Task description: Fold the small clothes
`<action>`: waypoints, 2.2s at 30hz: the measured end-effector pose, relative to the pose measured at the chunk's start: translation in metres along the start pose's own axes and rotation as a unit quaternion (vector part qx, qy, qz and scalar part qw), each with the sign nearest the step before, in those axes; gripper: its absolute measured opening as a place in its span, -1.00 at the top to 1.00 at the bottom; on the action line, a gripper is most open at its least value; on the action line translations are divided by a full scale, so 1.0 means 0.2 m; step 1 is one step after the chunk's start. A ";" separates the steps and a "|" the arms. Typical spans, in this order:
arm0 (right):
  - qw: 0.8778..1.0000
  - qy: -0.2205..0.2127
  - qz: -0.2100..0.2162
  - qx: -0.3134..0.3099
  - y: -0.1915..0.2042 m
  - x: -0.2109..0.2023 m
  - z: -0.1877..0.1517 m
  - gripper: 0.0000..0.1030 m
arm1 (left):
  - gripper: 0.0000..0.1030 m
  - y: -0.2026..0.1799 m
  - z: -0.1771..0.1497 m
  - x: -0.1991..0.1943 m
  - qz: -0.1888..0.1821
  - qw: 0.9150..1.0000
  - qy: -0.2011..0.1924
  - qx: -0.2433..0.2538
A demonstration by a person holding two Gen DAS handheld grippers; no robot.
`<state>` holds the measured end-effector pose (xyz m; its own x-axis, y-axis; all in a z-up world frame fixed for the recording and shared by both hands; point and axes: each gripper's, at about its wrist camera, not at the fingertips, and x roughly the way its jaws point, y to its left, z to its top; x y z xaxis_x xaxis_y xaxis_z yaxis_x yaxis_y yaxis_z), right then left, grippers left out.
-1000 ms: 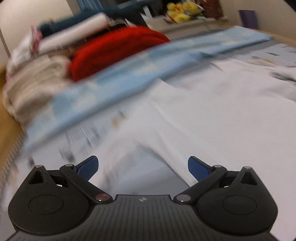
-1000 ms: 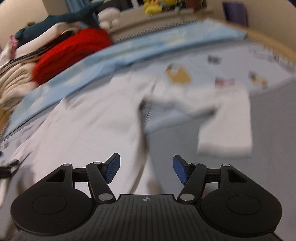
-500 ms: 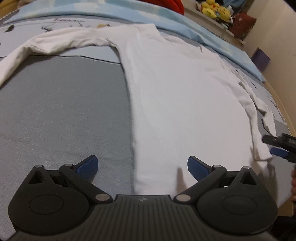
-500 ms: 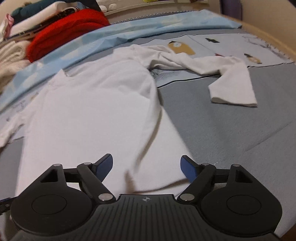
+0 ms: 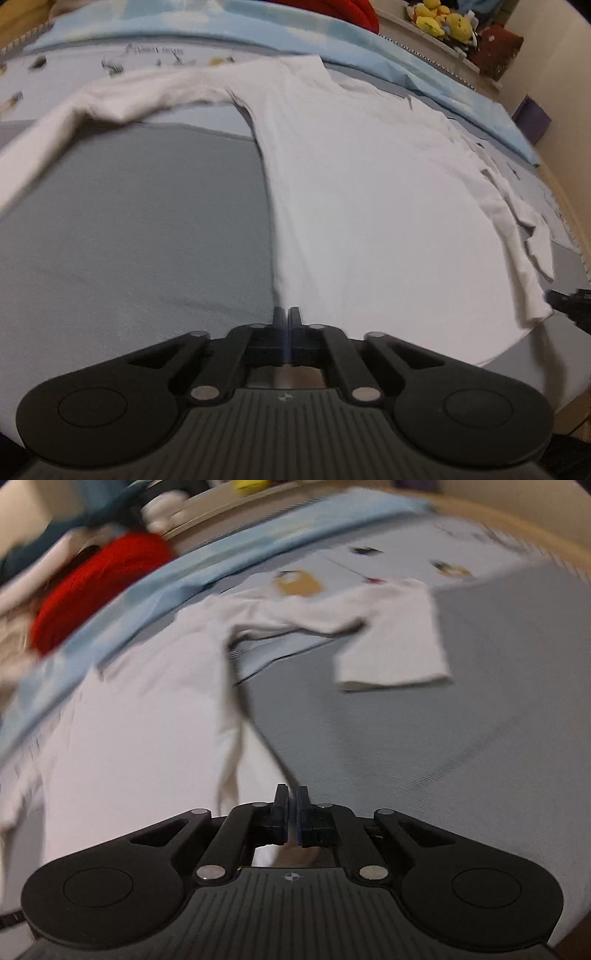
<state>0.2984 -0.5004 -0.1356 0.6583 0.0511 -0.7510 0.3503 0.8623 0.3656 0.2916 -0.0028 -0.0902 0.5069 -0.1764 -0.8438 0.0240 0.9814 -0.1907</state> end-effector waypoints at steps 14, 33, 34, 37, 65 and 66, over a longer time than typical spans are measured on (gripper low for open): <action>0.990 -0.043 -0.002 -0.131 0.27 0.00 -0.14 -0.59 | -0.94 -0.01 -0.11 0.05 -0.002 1.000 -0.008 -0.030; 0.994 0.045 0.087 0.040 -0.19 -0.15 -0.07 0.84 | 0.87 0.13 -0.03 -0.13 -0.019 1.000 0.004 0.023; 0.995 0.061 0.074 0.029 -0.19 -0.12 -0.10 0.85 | 0.87 0.15 -0.04 -0.11 -0.010 0.999 0.014 0.028; 0.991 0.117 0.050 -0.030 -0.19 -0.05 -0.18 0.85 | 0.87 0.18 -0.12 0.00 0.006 0.998 0.057 0.028; 0.975 -0.070 -0.142 -0.155 -0.14 0.40 0.45 0.94 | -0.71 0.16 0.12 0.17 0.046 0.999 -0.017 -0.002; 0.972 -0.089 -0.144 -0.165 -0.15 0.34 0.51 0.94 | -0.71 0.16 0.12 0.18 0.049 0.999 -0.018 -0.004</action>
<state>0.4005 -0.5736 -0.1423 0.6791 -0.2790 -0.6790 0.3238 0.9440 -0.0640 0.3319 0.0246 -0.1138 0.5365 -0.0775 -0.8403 -0.0336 0.9930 -0.1130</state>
